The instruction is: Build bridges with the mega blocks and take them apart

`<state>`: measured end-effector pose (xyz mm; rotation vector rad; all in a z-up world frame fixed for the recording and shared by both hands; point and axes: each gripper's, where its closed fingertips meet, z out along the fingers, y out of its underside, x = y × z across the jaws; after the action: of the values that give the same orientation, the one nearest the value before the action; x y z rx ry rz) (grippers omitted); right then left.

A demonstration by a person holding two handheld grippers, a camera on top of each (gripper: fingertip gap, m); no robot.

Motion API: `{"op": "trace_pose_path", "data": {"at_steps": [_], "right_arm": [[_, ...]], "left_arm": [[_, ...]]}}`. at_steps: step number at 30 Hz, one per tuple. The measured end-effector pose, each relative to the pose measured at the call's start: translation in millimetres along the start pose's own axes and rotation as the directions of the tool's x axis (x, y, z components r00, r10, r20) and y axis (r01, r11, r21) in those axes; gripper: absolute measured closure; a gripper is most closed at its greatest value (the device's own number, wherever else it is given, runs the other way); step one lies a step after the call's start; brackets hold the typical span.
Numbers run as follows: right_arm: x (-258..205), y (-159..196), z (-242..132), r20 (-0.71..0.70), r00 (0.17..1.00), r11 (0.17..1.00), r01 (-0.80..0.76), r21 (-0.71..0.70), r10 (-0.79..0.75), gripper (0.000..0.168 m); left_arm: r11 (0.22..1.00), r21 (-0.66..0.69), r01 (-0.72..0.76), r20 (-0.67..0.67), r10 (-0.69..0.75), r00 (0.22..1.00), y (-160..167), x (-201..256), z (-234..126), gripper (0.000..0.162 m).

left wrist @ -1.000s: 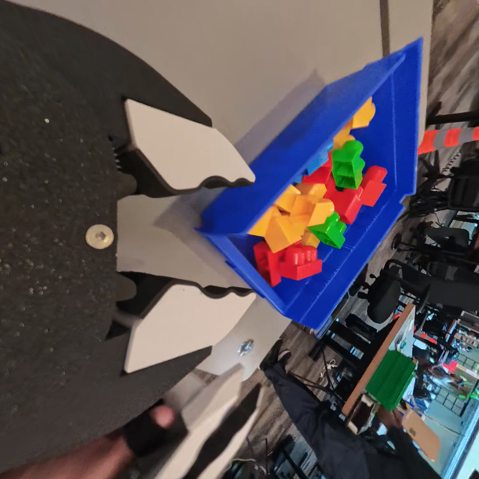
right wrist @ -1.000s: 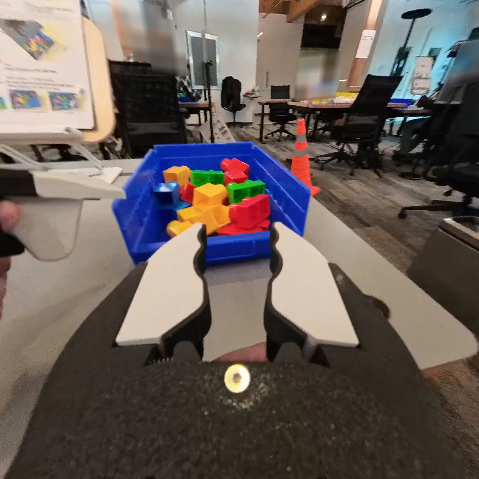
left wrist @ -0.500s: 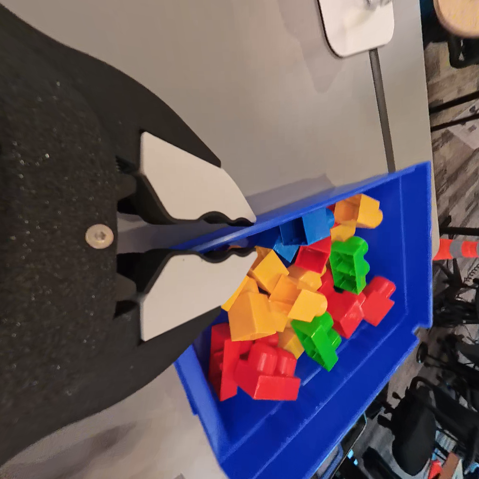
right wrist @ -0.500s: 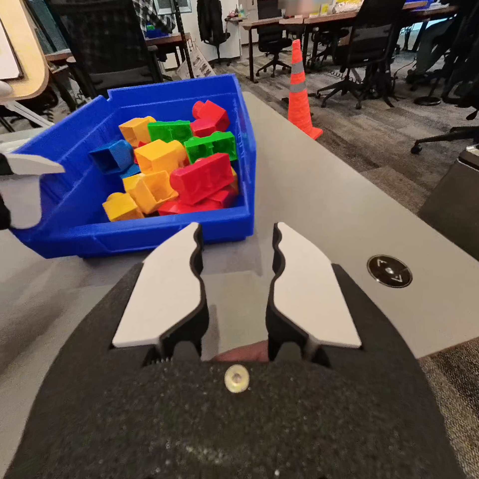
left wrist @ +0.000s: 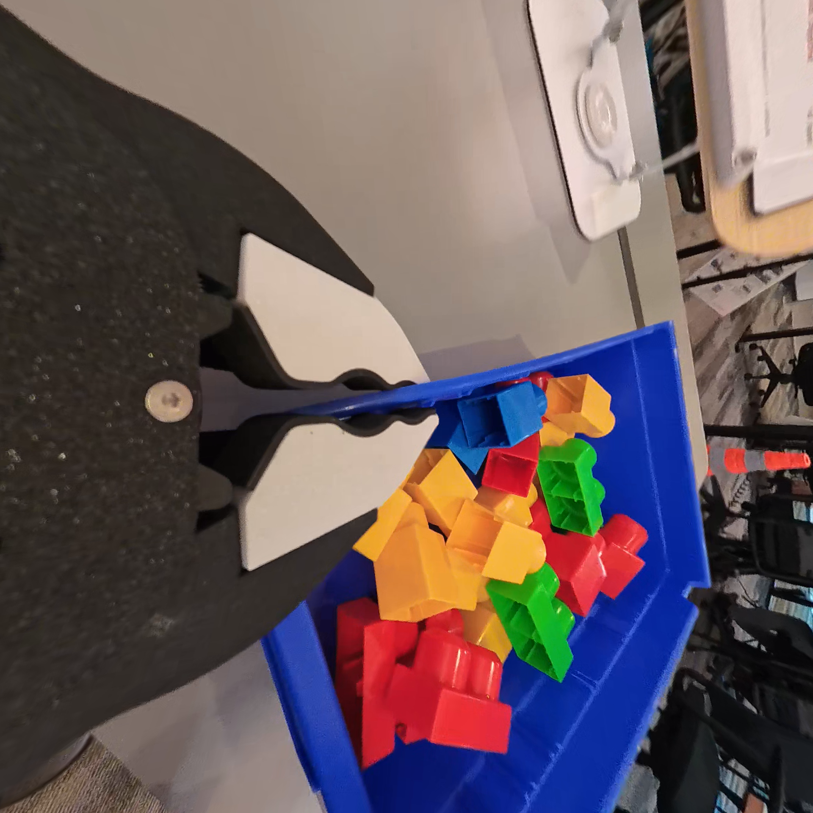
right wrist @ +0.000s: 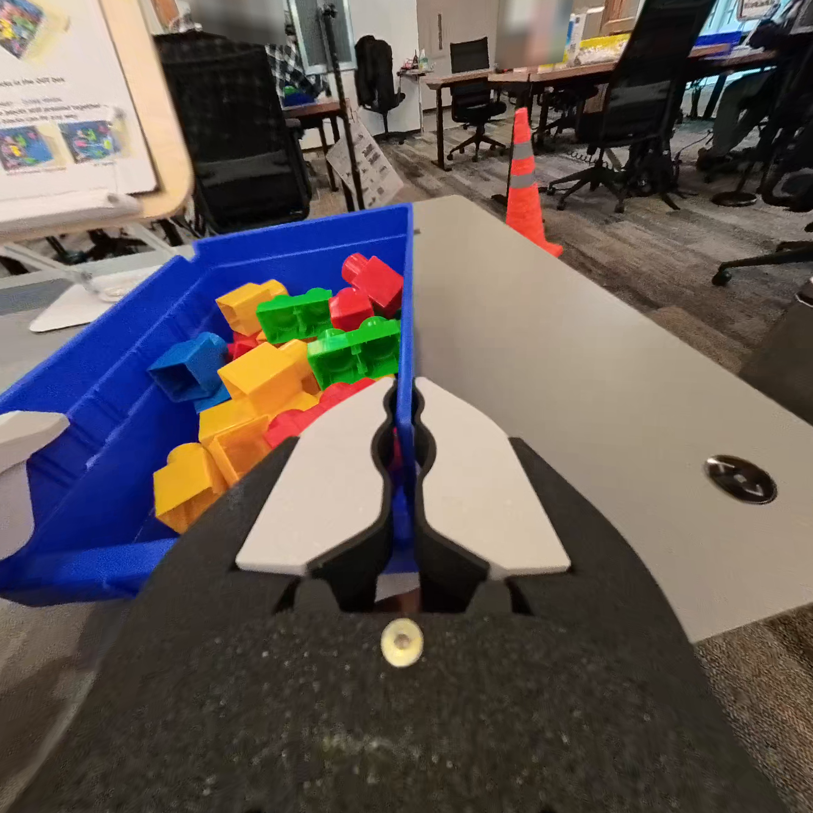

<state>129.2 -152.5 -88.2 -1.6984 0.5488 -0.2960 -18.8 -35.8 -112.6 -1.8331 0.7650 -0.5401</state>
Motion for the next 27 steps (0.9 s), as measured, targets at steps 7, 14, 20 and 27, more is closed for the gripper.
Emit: {"op": "trace_pose_path", "data": {"at_steps": [7,14,20,27], "right_arm": [[-131.3,-1.3,-16.5,0.169,0.984,0.996,-0.062,0.071,0.049,0.164],[-261.0,29.5,-1.8,0.353,0.936,1.000,0.008,-0.013,-0.003,0.165],[-283.2,46.9,11.6,0.388,0.921,0.998,0.034,-0.043,-0.015,0.164],[-276.8,43.2,-3.3,0.530,0.845,0.994,0.109,-0.030,-0.077,0.135]], "left_arm": [[0.996,0.064,0.054,0.147,-0.063,0.987,9.7,-109.4,-77.0,0.159],[0.990,0.112,0.085,0.358,-0.120,0.926,9.1,-236.7,-131.8,0.161],[0.993,0.065,0.098,0.395,-0.116,0.911,35.8,-267.0,-127.0,0.161],[0.979,0.096,0.180,0.286,-0.200,0.937,26.0,-258.9,-136.7,0.115]]}}
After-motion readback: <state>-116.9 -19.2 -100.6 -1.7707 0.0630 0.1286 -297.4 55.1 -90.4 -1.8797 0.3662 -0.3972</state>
